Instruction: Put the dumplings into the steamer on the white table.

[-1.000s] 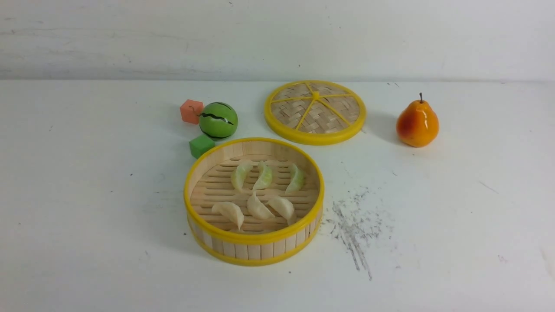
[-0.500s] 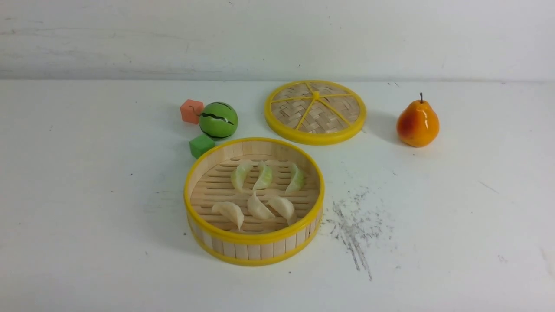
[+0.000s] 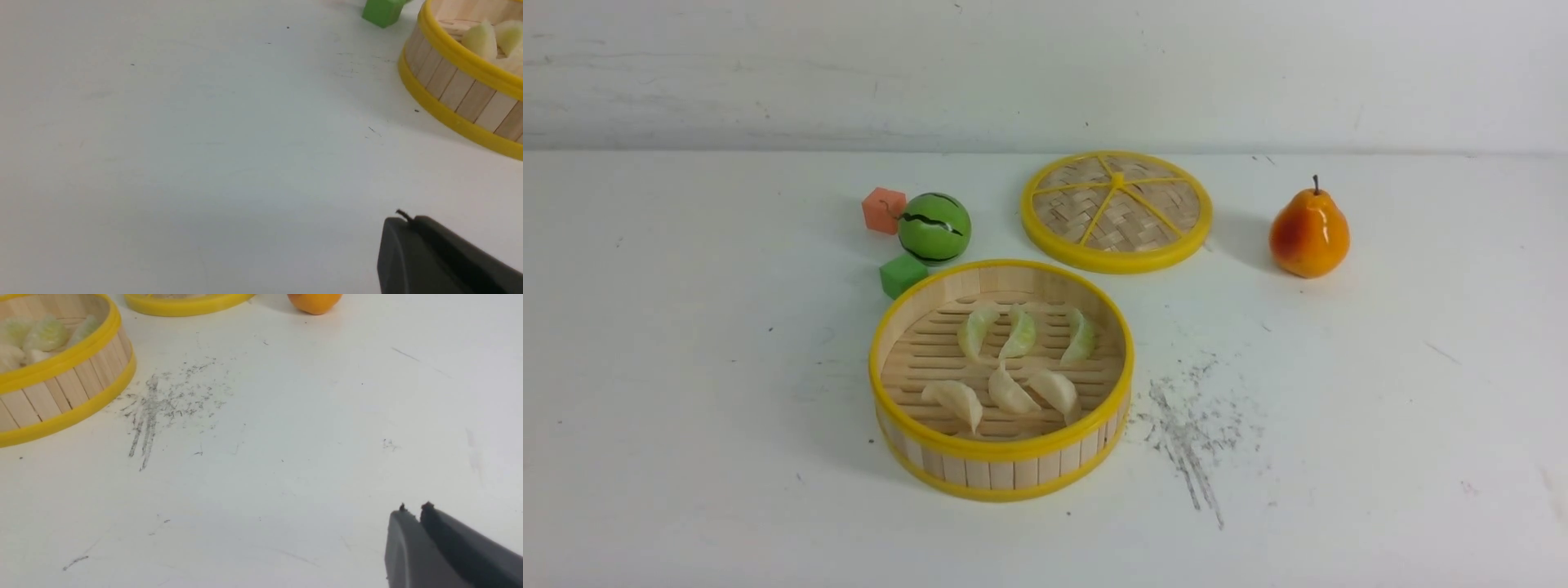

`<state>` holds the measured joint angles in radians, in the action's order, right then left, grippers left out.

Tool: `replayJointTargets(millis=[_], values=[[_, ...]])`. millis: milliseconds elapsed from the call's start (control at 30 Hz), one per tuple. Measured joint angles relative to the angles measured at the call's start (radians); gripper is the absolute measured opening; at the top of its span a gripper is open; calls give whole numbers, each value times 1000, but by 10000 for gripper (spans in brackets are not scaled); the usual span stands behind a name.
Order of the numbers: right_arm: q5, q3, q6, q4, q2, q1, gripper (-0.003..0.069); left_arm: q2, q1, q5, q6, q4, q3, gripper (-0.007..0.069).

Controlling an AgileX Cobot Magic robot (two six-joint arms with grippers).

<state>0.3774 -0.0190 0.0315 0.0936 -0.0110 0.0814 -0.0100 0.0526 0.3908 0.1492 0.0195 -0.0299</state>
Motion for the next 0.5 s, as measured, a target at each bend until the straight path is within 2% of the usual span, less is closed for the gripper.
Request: replayJointTargets(millis=[500], values=[[0, 0, 0, 0, 0, 0, 65, 0, 0, 6, -10, 10, 0, -15]])
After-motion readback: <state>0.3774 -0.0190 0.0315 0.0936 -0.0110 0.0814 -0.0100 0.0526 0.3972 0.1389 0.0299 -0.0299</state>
